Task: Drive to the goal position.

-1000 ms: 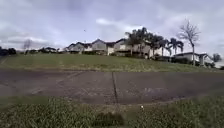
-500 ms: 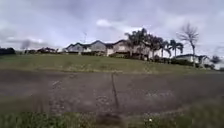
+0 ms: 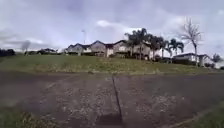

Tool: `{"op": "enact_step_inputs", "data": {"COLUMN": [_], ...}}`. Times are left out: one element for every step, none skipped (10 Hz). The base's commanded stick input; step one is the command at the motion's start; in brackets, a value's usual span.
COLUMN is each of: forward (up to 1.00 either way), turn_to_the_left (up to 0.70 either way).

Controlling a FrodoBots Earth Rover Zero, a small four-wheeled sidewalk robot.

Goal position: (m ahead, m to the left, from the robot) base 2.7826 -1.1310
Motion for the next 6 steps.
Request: {"op": "enact_step_inputs", "data": {"forward": [0.70,0.70,0.70,0.70,0.70,0.70], "turn_to_the_left": [0.00,0.00,-0.03,-0.07,-0.20,-0.35]}}
